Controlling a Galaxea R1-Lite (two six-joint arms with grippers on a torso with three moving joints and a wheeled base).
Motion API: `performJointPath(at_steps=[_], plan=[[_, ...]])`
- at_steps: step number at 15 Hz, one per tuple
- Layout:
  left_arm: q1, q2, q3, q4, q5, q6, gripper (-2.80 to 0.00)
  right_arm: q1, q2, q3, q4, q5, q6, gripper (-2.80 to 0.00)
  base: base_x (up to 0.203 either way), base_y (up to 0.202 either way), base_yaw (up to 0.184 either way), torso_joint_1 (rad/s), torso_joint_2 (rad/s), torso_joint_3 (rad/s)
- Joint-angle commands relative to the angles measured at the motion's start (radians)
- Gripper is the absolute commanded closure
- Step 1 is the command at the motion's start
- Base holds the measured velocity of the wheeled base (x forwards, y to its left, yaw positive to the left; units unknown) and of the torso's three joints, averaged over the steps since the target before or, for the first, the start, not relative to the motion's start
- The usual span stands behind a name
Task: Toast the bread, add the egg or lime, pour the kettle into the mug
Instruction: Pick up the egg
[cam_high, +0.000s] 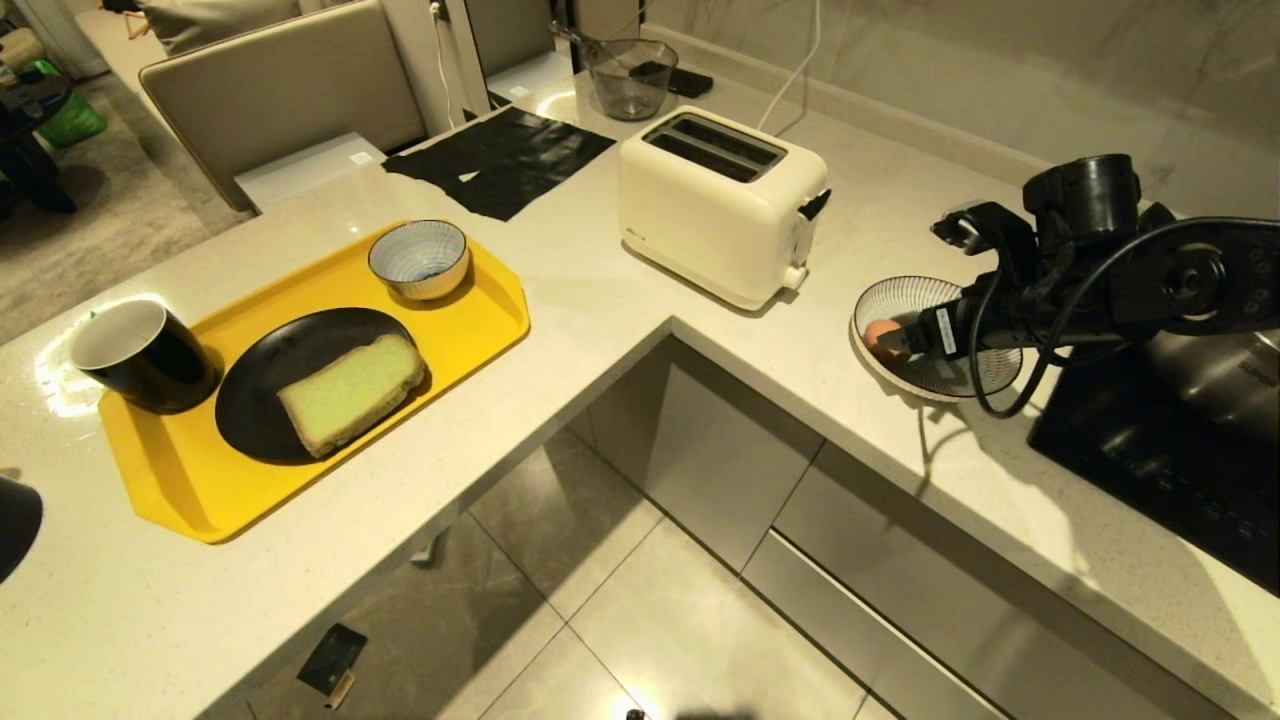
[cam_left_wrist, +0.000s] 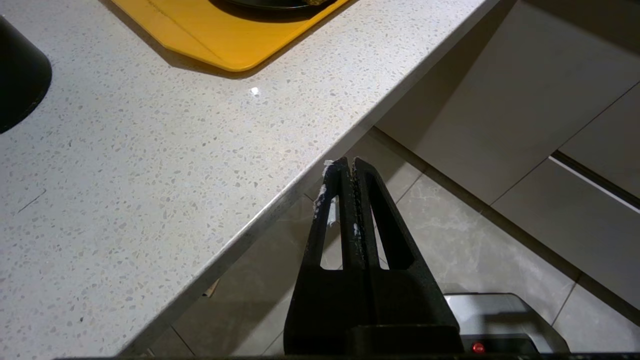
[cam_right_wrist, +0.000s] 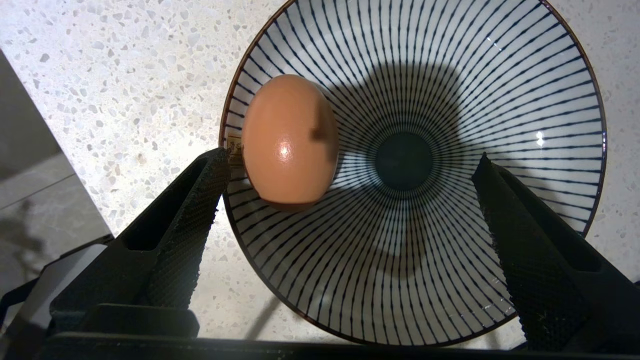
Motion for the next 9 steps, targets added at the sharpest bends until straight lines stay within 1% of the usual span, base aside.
performJointPath(at_steps=[1, 9], plan=[[0.000, 0.001, 0.000, 0.000, 0.001, 0.000, 0.00, 0.001, 0.013, -0.002, 0.000, -0.001, -0.012, -2.80, 0.000, 0.000, 0.000, 0.000, 0.00, 0.000], [0.000, 0.001, 0.000, 0.000, 0.001, 0.000, 0.00, 0.001, 0.037, -0.010, -0.027, 0.001, -0.024, -2.80, 0.000, 0.000, 0.000, 0.000, 0.00, 0.000]])
